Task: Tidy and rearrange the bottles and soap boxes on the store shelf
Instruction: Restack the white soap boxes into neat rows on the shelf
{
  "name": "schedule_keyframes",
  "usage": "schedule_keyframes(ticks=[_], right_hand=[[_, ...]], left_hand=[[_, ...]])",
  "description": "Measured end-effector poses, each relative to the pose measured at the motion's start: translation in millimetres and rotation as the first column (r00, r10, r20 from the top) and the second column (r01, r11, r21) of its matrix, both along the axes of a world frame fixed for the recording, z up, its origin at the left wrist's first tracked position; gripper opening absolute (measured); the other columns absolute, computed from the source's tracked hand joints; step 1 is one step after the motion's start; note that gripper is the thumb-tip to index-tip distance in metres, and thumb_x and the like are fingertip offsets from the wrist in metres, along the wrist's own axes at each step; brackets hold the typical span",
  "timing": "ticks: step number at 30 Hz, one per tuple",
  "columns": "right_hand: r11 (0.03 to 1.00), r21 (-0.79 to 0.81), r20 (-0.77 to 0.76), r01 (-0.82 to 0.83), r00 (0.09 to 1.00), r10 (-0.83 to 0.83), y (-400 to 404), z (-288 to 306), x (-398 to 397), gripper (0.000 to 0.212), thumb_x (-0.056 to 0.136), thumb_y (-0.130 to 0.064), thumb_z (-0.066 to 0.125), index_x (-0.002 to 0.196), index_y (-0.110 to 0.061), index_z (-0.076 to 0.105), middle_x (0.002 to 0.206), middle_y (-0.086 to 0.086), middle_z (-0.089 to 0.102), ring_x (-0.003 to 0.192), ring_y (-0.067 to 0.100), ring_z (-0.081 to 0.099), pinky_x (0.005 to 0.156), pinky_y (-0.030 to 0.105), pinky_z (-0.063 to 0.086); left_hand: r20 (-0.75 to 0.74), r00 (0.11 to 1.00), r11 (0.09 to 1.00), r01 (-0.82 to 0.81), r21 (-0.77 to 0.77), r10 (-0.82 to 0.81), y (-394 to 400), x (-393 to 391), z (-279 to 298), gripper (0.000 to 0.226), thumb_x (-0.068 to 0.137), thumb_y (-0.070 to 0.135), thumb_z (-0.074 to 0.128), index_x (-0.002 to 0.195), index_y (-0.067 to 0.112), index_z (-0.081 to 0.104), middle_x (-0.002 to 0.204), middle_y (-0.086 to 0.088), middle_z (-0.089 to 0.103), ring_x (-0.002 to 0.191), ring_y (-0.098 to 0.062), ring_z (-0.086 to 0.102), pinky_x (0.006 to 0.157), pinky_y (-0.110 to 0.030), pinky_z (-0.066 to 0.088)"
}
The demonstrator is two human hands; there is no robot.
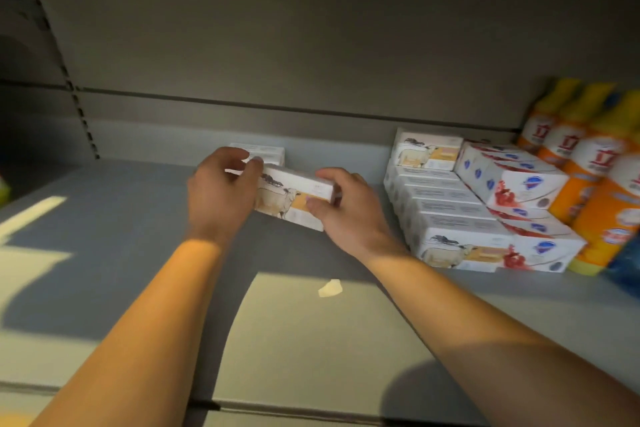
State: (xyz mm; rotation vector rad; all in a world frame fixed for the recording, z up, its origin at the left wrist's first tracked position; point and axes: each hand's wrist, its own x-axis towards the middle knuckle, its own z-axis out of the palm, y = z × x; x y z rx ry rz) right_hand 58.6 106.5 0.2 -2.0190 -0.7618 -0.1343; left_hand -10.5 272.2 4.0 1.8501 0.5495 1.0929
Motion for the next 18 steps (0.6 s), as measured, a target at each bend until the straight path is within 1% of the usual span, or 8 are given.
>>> schedule_keyframes(ticks=[2, 4, 6, 8, 10, 12, 15, 18], right_hand=[[0.997, 0.072, -0.048, -0.008, 0.999, 0.012, -30.4, 6.7, -5.3, 0.036, 0.087, -0.026, 0.070, 0.121, -0.030, 0.061, 0.117, -0.002, 0.059, 0.104, 0.017, 0.060, 0.096, 0.032, 0.047], [0.988, 0.152, -0.091, 0.018, 0.996, -0.004, -56.9, 11.3, -9.0, 0.030, 0.087, -0.028, 0.071, 0.114, -0.037, 0.062, 0.112, -0.008, 0.063, 0.096, 0.008, 0.063, 0.087, 0.024, 0.050], [0.973, 0.228, -0.125, 0.043, 0.992, -0.014, -77.5, 13.8, -10.4, 0.028, 0.086, -0.028, 0.071, 0.110, -0.039, 0.064, 0.104, -0.017, 0.063, 0.087, 0.000, 0.064, 0.076, 0.014, 0.050], [0.953, 0.295, -0.138, 0.066, 0.990, -0.025, -90.9, 15.8, -9.0, 0.027, 0.086, -0.027, 0.072, 0.110, -0.039, 0.064, 0.103, -0.016, 0.064, 0.086, 0.002, 0.065, 0.075, 0.016, 0.051], [0.932, 0.354, -0.134, 0.079, 0.990, -0.033, -98.6, 17.4, -5.4, 0.026, 0.087, -0.024, 0.071, 0.108, -0.037, 0.065, 0.106, -0.011, 0.066, 0.089, 0.006, 0.066, 0.082, 0.023, 0.053], [0.916, 0.394, -0.109, 0.081, 0.993, -0.041, -102.2, 18.6, -2.3, 0.026, 0.087, -0.021, 0.070, 0.109, -0.033, 0.065, 0.106, -0.008, 0.067, 0.091, 0.006, 0.065, 0.086, 0.027, 0.053], [0.911, 0.408, -0.032, 0.062, 0.998, -0.054, -104.7, 18.9, 1.1, 0.025, 0.089, -0.017, 0.067, 0.109, -0.031, 0.064, 0.100, -0.013, 0.067, 0.085, 0.005, 0.065, 0.080, 0.025, 0.054], [0.911, 0.410, 0.014, 0.053, 0.998, -0.065, -104.5, 17.8, 2.6, 0.023, 0.089, -0.019, 0.065, 0.107, -0.034, 0.063, 0.100, -0.015, 0.067, 0.082, 0.012, 0.065, 0.074, 0.026, 0.054]], left_hand=[[0.067, 0.975, 0.971, 0.217, -0.096, -0.212, -20.5, -2.3, 8.3, 0.018, 0.084, 0.039, 0.064, 0.097, 0.027, 0.068, 0.090, 0.010, 0.070, 0.069, 0.002, 0.063, 0.064, -0.018, 0.050], [0.030, 0.914, 0.904, 0.406, -0.136, -0.406, -42.7, -4.0, 14.5, 0.025, 0.078, 0.045, 0.061, 0.098, 0.031, 0.068, 0.085, 0.017, 0.069, 0.073, 0.001, 0.063, 0.069, -0.023, 0.051], [0.011, 0.821, 0.804, 0.561, -0.198, -0.571, -61.1, -2.3, 16.4, 0.028, 0.078, 0.043, 0.063, 0.103, 0.032, 0.067, 0.090, 0.013, 0.071, 0.085, -0.006, 0.068, 0.077, -0.030, 0.055], [0.070, 0.743, 0.701, 0.655, -0.282, -0.665, -73.0, -0.2, 15.9, 0.028, 0.082, 0.034, 0.065, 0.109, 0.029, 0.065, 0.097, 0.004, 0.073, 0.093, -0.015, 0.070, 0.075, -0.037, 0.059], [0.121, 0.700, 0.642, 0.699, -0.315, -0.704, -81.2, 2.5, 12.3, 0.027, 0.088, 0.022, 0.064, 0.115, 0.021, 0.063, 0.102, -0.001, 0.073, 0.096, -0.021, 0.070, 0.073, -0.039, 0.059], [0.160, 0.687, 0.620, 0.715, -0.324, -0.709, -89.1, 5.0, 5.0, 0.027, 0.091, 0.015, 0.063, 0.118, 0.016, 0.060, 0.107, -0.005, 0.072, 0.097, -0.024, 0.070, 0.073, -0.038, 0.059], [0.177, 0.709, 0.637, 0.696, -0.332, -0.683, -98.7, 6.6, -1.9, 0.029, 0.090, 0.018, 0.064, 0.118, 0.013, 0.059, 0.104, -0.012, 0.072, 0.086, -0.032, 0.072, 0.067, -0.034, 0.059], [0.195, 0.711, 0.640, 0.697, -0.323, -0.676, -100.6, 3.4, -5.1, 0.043, 0.083, 0.027, 0.070, 0.120, 0.009, 0.057, 0.094, -0.014, 0.073, 0.075, -0.036, 0.072, 0.063, -0.034, 0.058]])
